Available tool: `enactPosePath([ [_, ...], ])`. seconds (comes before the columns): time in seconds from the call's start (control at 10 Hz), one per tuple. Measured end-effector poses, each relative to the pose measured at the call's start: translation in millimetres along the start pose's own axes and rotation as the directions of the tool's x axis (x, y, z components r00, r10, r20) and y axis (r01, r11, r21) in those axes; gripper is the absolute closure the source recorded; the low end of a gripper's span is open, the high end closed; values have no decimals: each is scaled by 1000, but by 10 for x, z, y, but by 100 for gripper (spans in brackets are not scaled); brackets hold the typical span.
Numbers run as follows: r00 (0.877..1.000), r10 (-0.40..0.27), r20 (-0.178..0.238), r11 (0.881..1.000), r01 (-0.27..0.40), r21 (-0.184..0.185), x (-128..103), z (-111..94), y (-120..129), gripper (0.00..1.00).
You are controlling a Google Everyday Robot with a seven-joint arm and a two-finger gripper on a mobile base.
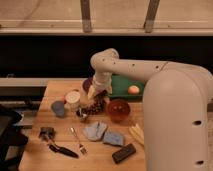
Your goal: Place grapes in paper cup
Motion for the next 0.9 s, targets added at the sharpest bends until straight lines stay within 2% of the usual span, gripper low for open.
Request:
enactPosePath([
  [0.4, 998, 49, -50, 999, -50, -11, 18, 418, 143, 20],
  [0.9, 991, 90, -97, 996, -92, -10, 85, 683, 201, 20],
])
